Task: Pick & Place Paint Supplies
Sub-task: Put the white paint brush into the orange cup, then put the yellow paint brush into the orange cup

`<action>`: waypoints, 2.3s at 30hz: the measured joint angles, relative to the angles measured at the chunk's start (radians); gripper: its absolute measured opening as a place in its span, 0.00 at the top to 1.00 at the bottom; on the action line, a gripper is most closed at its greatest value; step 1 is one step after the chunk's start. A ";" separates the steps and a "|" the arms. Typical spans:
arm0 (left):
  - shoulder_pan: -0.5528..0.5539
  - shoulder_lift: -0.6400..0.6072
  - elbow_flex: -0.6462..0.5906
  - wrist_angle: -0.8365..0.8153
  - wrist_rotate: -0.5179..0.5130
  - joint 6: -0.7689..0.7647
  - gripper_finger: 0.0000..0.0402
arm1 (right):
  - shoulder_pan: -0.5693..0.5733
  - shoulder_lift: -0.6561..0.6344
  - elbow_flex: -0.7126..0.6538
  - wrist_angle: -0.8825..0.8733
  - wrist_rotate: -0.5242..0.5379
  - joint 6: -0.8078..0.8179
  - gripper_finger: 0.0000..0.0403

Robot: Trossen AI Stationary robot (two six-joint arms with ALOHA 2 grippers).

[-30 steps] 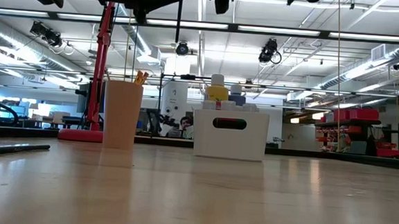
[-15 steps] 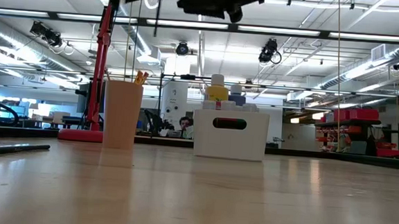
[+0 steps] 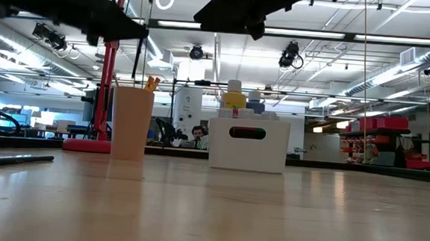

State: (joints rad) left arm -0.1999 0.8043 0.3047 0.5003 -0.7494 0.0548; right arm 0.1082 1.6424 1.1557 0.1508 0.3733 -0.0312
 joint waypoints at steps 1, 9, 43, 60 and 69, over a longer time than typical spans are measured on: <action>0.001 0.000 -0.031 0.037 0.001 -0.013 0.92 | 0.000 0.000 0.000 -0.005 -0.023 0.008 0.60; 0.001 -0.001 -0.232 0.281 0.000 0.031 0.92 | 0.000 0.000 0.000 0.012 -0.142 0.021 0.60; -0.024 0.000 -0.261 0.524 0.183 0.020 0.82 | 0.000 0.004 0.000 0.030 -0.261 0.023 0.60; -0.179 0.160 0.202 -0.225 0.078 -0.166 0.82 | 0.000 0.053 0.000 0.048 -0.262 0.022 0.60; -0.323 0.425 0.453 -0.490 -0.022 -0.304 0.82 | 0.000 0.053 -0.001 -0.007 -0.262 0.022 0.60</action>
State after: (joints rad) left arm -0.5225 1.2290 0.7574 0.0104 -0.7712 -0.2490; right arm 0.1085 1.6955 1.1549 0.1434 0.1112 -0.0093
